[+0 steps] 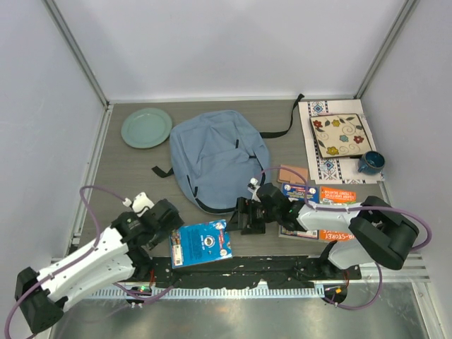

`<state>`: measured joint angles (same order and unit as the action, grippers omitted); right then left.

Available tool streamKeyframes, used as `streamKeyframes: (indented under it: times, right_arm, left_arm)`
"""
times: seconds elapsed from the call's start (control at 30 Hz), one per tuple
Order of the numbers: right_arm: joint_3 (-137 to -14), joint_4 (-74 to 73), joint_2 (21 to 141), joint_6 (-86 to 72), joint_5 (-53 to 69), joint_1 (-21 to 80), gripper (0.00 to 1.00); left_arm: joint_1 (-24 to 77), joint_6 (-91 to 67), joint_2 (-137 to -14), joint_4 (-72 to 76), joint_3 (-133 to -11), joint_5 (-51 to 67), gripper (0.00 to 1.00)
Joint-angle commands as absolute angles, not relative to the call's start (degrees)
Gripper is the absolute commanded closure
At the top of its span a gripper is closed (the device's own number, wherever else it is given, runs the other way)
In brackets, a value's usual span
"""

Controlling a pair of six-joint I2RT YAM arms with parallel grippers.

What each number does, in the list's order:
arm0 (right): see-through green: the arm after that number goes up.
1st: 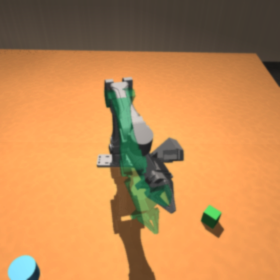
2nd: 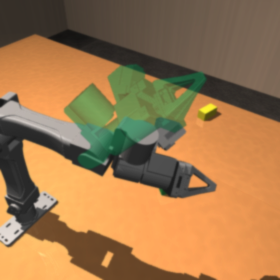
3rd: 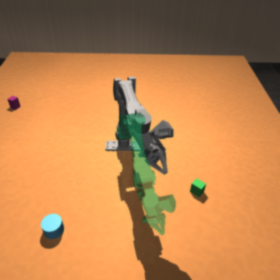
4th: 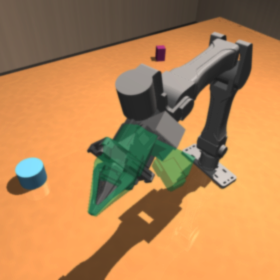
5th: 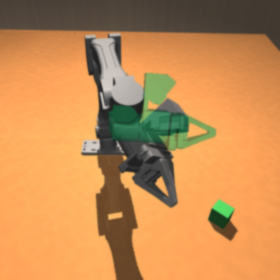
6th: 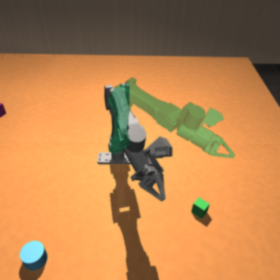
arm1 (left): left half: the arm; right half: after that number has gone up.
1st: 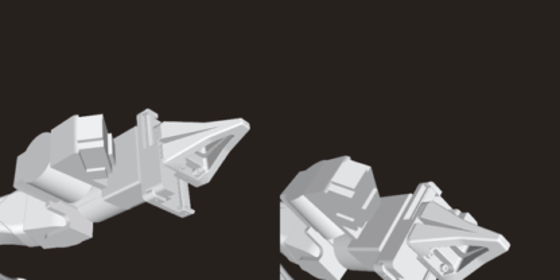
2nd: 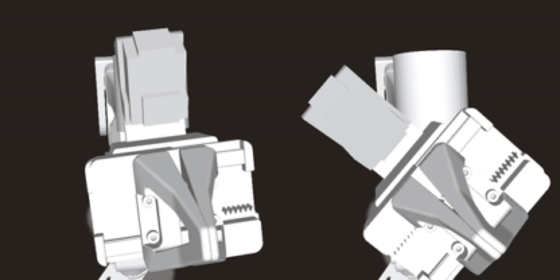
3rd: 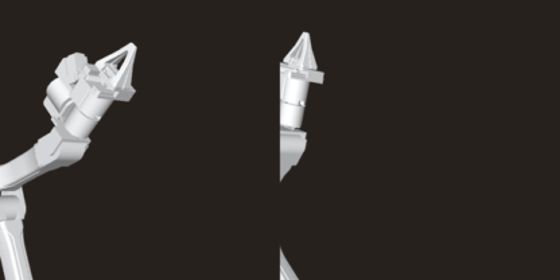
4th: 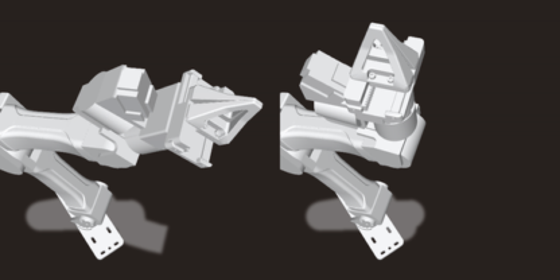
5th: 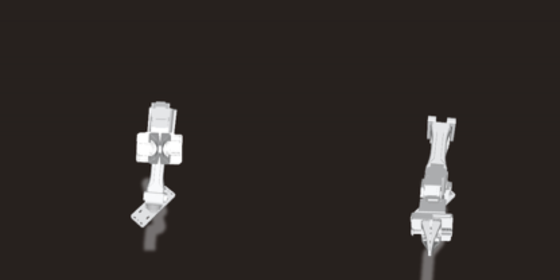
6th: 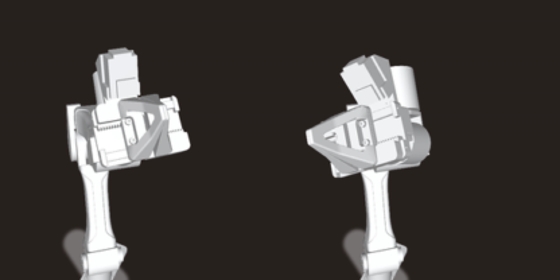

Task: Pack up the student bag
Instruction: Pick up the book from the center of the board.

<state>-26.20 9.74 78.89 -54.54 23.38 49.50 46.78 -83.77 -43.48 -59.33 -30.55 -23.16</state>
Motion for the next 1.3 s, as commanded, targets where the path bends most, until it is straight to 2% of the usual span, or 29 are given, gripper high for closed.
streamKeyframes:
  times: [0.0,0.17,0.3,0.4,0.43,0.47,0.5,0.57,0.67,0.7,0.77,0.83,0.87,0.93,0.97,1.0,1.07,1.1,1.17,1.27]
  right_arm:
    - [-27.86,13.17,81.03,-53.96,24.69,50.1,0.13]
    - [-28.12,16.17,83.4,-55.63,25.84,50.71,0.13]
    - [-29.7,17.57,85.43,-56.16,26.54,51.59,0.13]
    - [-30.93,18.02,86.75,-56.6,27.33,51.94,0.17]
    - [-31.11,18.1,86.92,-56.95,27.33,51.94,0.2]
    - [-31.11,18.45,86.92,-57.13,27.42,51.94,0.39]
    - [-31.11,19.59,86.75,-57.74,27.42,51.94,0.46]
    - [-30.94,21.17,86.22,-58.62,27.68,51.94,0.61]
    - [-31.11,23.37,84.82,-59.06,27.95,52.03,0.77]
    - [-31.11,23.99,84.38,-59.06,28.12,51.94,0.8]
    - [-30.94,24.08,83.15,-59.06,27.86,51.94,0.8]
    - [-30.59,23.38,81.66,-58.89,26.2,52.03,0.99]
    - [-30.32,22.68,80.95,-58.63,25.41,51.94,0.99]
    - [-29.62,22.33,79.2,-58.36,23.91,51.86,0.99]
    - [-29.71,21.72,77.19,-57.32,23.47,51.86,0.99]
    - [-30.06,20.49,75.95,-57.04,23.29,51.94,0.99]
    - [-30.58,19.52,72.1,-57.13,23.99,51.51,0.99]
    - [-30.93,19.51,70.77,-57.48,24.52,50.81,0.99]
    - [-30.94,20.39,66.21,-59.92,26.45,49.49,0.99]
    - [-32.95,18.21,60.58,-60.73,27.77,45.8,0.99]
  left_arm:
    - [47.11,-83.58,-33.51,-46.07,-22.62,-17.24,0.0]
    - [47.11,-83.15,-28.65,-38.5,-16.8,-13.46,0.0]
    - [47.11,-81.74,-34.25,-28.0,-14.68,-9.68,0.01]
    - [47.28,-80.34,-40.14,-23.83,-15.81,-8.96,0.08]
    - [47.29,-79.81,-41.3,-23.56,-16.52,-9.31,0.1]
    - [47.37,-79.37,-42.35,-23.55,-18.0,-9.58,0.13]
    - [47.37,-78.67,-43.76,-23.55,-18.71,-10.28,0.18]
    - [47.46,-78.4,-44.56,-23.38,-20.12,-10.9,0.22]
    - [47.55,-78.22,-44.82,-22.68,-20.74,-11.78,0.35]
    - [47.46,-78.22,-44.74,-22.68,-20.83,-11.95,0.42]
    - [47.46,-78.48,-43.95,-22.94,-20.66,-12.48,0.46]
    - [47.46,-79.19,-43.33,-24.16,-20.39,-13.27,0.46]
    - [47.46,-79.28,-42.11,-24.87,-20.56,-13.62,0.46]
    - [47.46,-79.19,-40.53,-27.76,-21.09,-14.67,0.37]
    - [47.55,-79.02,-38.43,-29.43,-22.49,-16.59,0.3]
    - [47.46,-78.93,-37.02,-33.88,-23.46,-17.66,0.19]
    - [47.46,-78.23,-34.55,-38.3,-27.13,-21.68,0.12]
    - [47.46,-78.14,-31.58,-42.32,-28.46,-23.27,0.05]
    - [47.46,-77.96,-28.67,-45.86,-32.41,-26.0,0.0]
    - [47.37,-77.17,-24.62,-50.7,-36.81,-29.79,0.0]
